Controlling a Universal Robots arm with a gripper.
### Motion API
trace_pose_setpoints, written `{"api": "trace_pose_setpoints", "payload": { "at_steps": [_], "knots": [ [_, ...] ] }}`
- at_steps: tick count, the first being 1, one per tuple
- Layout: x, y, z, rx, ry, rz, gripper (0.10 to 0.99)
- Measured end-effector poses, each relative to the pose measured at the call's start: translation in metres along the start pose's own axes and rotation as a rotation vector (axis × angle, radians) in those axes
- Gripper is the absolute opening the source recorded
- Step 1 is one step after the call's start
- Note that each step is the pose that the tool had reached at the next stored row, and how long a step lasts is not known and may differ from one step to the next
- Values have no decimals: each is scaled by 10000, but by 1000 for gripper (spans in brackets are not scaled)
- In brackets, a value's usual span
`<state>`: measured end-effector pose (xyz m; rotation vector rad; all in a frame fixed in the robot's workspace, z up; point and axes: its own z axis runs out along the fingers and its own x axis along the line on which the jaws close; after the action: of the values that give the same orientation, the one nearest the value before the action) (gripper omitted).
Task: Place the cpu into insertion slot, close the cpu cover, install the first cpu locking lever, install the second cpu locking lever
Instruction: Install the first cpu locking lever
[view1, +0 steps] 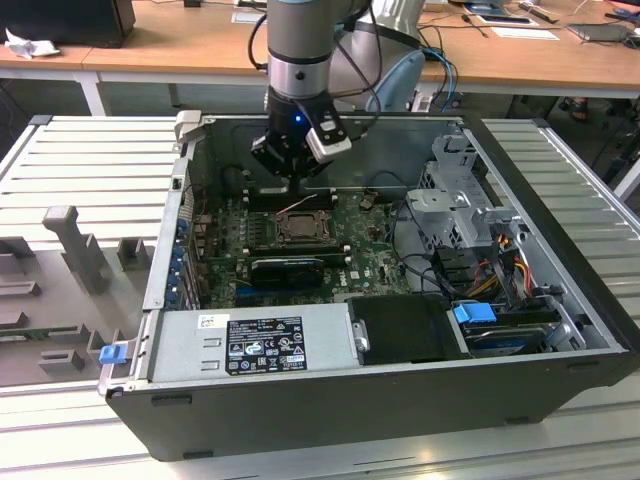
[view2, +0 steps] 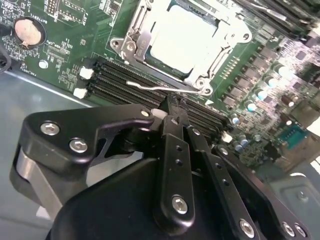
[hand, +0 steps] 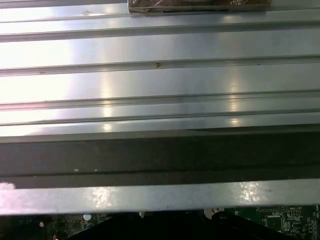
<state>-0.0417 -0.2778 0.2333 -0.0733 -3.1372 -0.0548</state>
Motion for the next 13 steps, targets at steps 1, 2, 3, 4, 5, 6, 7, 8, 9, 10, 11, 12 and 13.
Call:
{"api": "trace_pose_setpoints", "payload": {
  "at_steps": [1,2,3,4,5,6,7,8,9,10,11,12,13],
  "knots": [
    [-8,2,21,1,1,-11,106],
    [-11,2,29,-1,1,-31,106],
    [-21,2,35,-65,8,-105,106],
    [-28,3,40,-94,9,-147,106],
    [-35,3,47,-102,8,-185,106],
    [-45,6,51,-98,13,-230,106],
    [-49,7,54,-100,13,-241,106],
    [-56,11,57,-100,13,-250,106],
    [-65,17,61,-99,14,-256,106],
    [-77,26,65,-98,15,-261,106],
    [-87,34,70,-99,14,-262,106],
    [-99,44,75,-100,14,-263,106],
    [-111,52,81,-100,13,-264,106]
  ]
}}
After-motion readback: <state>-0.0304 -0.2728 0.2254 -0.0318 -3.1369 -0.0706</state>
